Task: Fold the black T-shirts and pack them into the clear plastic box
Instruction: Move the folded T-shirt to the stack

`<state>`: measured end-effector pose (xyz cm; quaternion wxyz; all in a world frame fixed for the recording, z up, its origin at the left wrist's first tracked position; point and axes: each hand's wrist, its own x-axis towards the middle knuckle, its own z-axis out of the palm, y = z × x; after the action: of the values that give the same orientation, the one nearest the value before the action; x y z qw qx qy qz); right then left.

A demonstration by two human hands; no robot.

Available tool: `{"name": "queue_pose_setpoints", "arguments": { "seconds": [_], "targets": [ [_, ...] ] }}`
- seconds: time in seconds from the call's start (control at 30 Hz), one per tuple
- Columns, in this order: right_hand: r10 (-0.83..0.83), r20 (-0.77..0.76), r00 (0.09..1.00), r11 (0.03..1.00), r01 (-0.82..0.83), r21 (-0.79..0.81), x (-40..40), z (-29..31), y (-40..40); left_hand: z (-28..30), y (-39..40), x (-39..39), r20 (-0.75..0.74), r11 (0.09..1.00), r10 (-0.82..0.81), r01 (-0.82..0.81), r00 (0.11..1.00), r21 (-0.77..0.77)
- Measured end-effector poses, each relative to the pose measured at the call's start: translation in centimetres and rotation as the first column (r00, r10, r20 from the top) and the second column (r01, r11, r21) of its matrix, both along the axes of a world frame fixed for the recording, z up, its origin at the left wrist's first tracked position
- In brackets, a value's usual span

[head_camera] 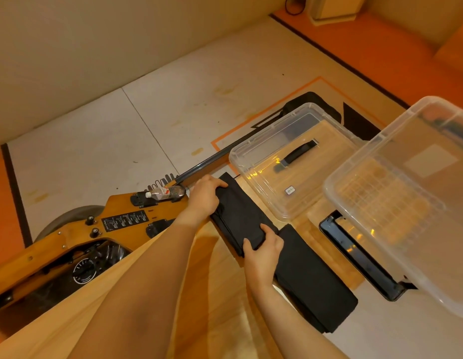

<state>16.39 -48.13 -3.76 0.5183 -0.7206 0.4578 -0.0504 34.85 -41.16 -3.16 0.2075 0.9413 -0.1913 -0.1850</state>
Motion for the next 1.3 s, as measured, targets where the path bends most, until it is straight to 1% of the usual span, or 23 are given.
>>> {"name": "queue_pose_setpoints", "arguments": {
  "seconds": [0.13, 0.2, 0.27, 0.33, 0.37, 0.47, 0.53, 0.6, 0.67, 0.73, 0.83, 0.87, 0.93, 1.03, 1.07, 1.13, 1.2, 1.3],
  "targets": [
    [-0.014, -0.001, 1.0, 1.0, 0.014, -0.027, -0.3, -0.3, 0.3, -1.0, 0.3, 0.0, 0.002, 1.0, -0.002, 0.002, 1.0, -0.018],
    [-0.026, -0.025, 0.999, 0.99, 0.023, -0.141, -0.3, -0.2, 0.6, -1.0, 0.4, -0.2, 0.047, 1.0, 0.021, -0.021, 0.999, 0.009],
    [-0.02, -0.028, 0.999, 0.955, 0.01, -0.298, -0.2, -0.2, 0.8, -0.8, 0.4, -0.5, 0.175, 0.997, 0.043, -0.054, 0.984, 0.055],
    [0.058, -0.014, 0.998, 0.905, -0.058, -0.421, 0.2, -0.2, 0.6, -0.4, 0.5, -1.1, 0.287, 0.997, 0.033, -0.05, 0.957, 0.051],
    [0.116, -0.02, 0.993, 0.877, -0.112, -0.467, 0.5, -0.5, 0.3, -0.3, 0.5, -1.5, 0.329, 0.999, 0.009, -0.023, 0.944, 0.039],
    [0.315, -0.112, 0.942, 0.788, -0.326, -0.522, 2.1, -1.1, -0.5, -0.4, 0.5, -2.7, 0.397, 0.99, -0.142, 0.127, 0.907, 0.065],
    [0.433, -0.21, 0.877, 0.699, -0.474, -0.536, 3.1, -1.6, -0.8, -0.9, 0.6, -3.2, 0.362, 0.966, -0.254, 0.216, 0.897, 0.142],
    [0.514, -0.317, 0.797, 0.616, -0.6, -0.51, 3.6, -2.3, -1.1, -1.7, 0.9, -3.3, 0.284, 0.934, -0.327, 0.262, 0.901, 0.243],
    [0.538, -0.401, 0.741, 0.575, -0.671, -0.469, 3.2, -3.3, -1.5, -2.3, 1.2, -3.1, 0.197, 0.899, -0.364, 0.289, 0.91, 0.328],
    [0.539, -0.441, 0.718, 0.55, -0.696, -0.461, 2.7, -3.9, -1.9, -2.7, 1.8, -2.9, 0.121, 0.875, -0.374, 0.306, 0.92, 0.375],
    [0.557, -0.536, 0.635, 0.495, -0.772, -0.399, 2.4, -4.2, -2.0, -3.1, 2.9, -2.4, 0.037, 0.856, -0.354, 0.308, 0.935, 0.415],
    [0.555, -0.547, 0.627, 0.488, -0.778, -0.396, 2.5, -4.2, -2.0, -3.2, 3.3, -2.2, 0.022, 0.855, -0.338, 0.297, 0.941, 0.426],
    [0.548, -0.535, 0.643, 0.496, -0.765, -0.41, 2.6, -4.3, -2.0, -3.2, 3.9, -1.8, 0.006, 0.862, -0.283, 0.252, 0.959, 0.44],
    [0.565, -0.547, 0.618, 0.483, -0.785, -0.388, 2.6, -4.1, -2.1, -2.8, 4.8, -1.4, 0.012, 0.879, -0.208, 0.182, 0.978, 0.441],
    [0.564, -0.537, 0.627, 0.493, -0.778, -0.39, 2.6, -3.7, -2.2, -2.6, 4.9, -1.4, 0.028, 0.884, -0.197, 0.166, 0.98, 0.437],
    [0.556, -0.467, 0.688, 0.545, -0.726, -0.42, 2.7, -2.9, -2.1, -1.9, 5.1, -1.5, 0.074, 0.898, -0.173, 0.127, 0.982, 0.421],
    [0.558, -0.4, 0.727, 0.564, -0.685, -0.46, 2.9, -2.0, -1.7, -1.0, 5.5, -2.0, 0.138, 0.933, -0.104, 0.048, 0.985, 0.356],
    [0.587, -0.328, 0.74, 0.511, -0.653, -0.559, 3.0, -1.1, -0.8, 0.6, 6.6, -3.1, 0.197, 0.981, 0.063, -0.097, 0.978, 0.168]
  ]
}}
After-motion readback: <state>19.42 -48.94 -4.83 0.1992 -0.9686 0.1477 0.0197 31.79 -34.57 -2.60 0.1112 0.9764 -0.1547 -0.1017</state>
